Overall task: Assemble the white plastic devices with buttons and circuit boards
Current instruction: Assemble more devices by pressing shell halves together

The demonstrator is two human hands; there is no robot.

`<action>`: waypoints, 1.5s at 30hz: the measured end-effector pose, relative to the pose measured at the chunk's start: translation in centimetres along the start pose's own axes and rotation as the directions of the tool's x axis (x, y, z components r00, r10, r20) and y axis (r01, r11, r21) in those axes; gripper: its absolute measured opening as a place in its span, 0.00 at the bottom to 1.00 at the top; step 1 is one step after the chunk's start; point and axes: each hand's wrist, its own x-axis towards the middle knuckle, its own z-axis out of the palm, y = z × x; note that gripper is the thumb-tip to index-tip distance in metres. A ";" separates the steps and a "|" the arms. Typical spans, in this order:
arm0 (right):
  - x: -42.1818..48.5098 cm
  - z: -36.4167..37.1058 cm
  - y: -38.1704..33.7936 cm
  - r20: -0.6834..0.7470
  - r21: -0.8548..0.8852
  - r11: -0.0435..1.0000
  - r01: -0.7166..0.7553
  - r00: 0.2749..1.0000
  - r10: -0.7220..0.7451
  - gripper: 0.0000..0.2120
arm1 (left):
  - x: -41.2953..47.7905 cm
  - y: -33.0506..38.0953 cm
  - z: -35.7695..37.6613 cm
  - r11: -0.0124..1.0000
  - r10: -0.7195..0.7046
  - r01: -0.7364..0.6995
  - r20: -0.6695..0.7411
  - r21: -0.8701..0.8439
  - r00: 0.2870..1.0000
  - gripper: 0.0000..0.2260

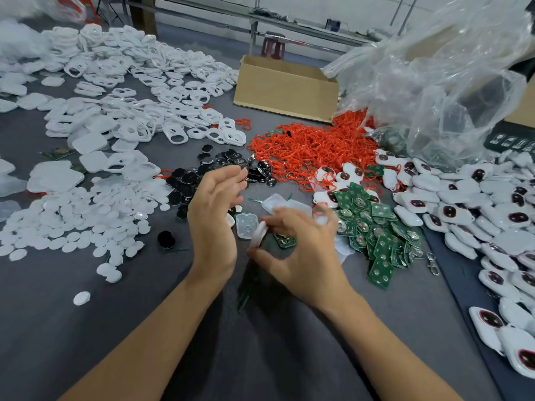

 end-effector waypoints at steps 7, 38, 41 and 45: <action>1.0 -0.4 -0.6 -0.093 0.446 0.874 -0.190 0.962 0.257 0.12 | 0.3 -0.3 0.1 0.996 -0.082 0.083 0.026 -0.013 0.996 0.07; 1.2 -1.4 1.2 0.363 0.727 0.465 -0.505 0.858 0.364 0.17 | -0.1 -0.2 0.0 0.979 -0.203 0.198 0.170 0.046 0.964 0.09; 1.2 -1.3 1.5 0.349 0.687 0.544 -0.483 0.875 0.336 0.15 | -0.5 -0.4 0.2 0.974 -0.197 0.154 0.295 0.164 0.935 0.10; 1.1 -1.5 1.9 0.218 0.609 0.681 -0.406 0.912 0.348 0.11 | -0.5 -0.8 0.2 0.954 -0.195 0.111 0.293 0.278 0.936 0.11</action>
